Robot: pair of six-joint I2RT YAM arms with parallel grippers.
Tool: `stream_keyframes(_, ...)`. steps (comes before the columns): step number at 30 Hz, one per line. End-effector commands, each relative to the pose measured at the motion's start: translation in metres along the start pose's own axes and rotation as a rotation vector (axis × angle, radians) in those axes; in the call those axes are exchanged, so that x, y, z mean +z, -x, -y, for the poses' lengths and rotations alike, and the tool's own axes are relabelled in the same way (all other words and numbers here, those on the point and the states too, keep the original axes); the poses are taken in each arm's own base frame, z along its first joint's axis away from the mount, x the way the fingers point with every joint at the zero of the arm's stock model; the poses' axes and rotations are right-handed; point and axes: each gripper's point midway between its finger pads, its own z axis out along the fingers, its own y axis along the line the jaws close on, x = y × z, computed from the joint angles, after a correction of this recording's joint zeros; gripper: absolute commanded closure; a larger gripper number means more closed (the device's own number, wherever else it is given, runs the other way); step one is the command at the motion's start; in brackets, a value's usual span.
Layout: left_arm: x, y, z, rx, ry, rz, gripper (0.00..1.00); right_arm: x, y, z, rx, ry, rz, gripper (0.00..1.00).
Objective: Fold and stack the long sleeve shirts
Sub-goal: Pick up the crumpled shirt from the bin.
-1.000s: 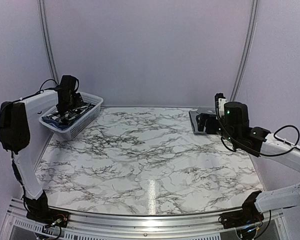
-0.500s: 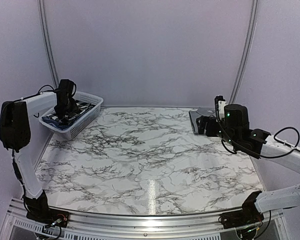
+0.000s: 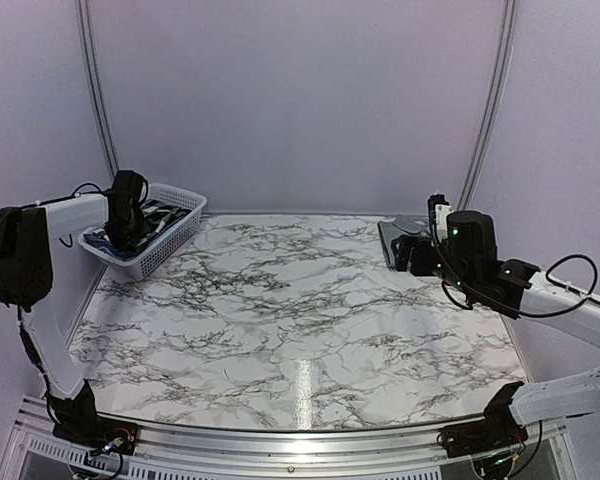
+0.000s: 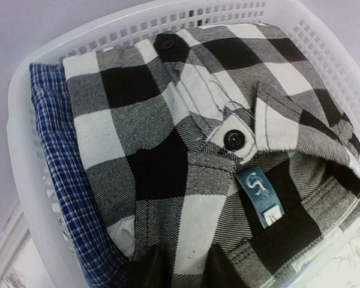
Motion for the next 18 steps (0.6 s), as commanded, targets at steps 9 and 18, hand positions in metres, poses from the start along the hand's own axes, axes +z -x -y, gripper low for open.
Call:
stream_keyframes(9, -0.053, 0.037, 0.026, 0.092, -0.132, 0.103, 1.00, 0.003, 0.008, -0.011, 0.015, 0.036, 0.017, 0.01)
stream_keyframes(18, -0.183, 0.072, 0.097, 0.212, -0.408, 0.345, 1.00, 0.006, 0.011, -0.013, 0.016, 0.041, 0.025, 0.02)
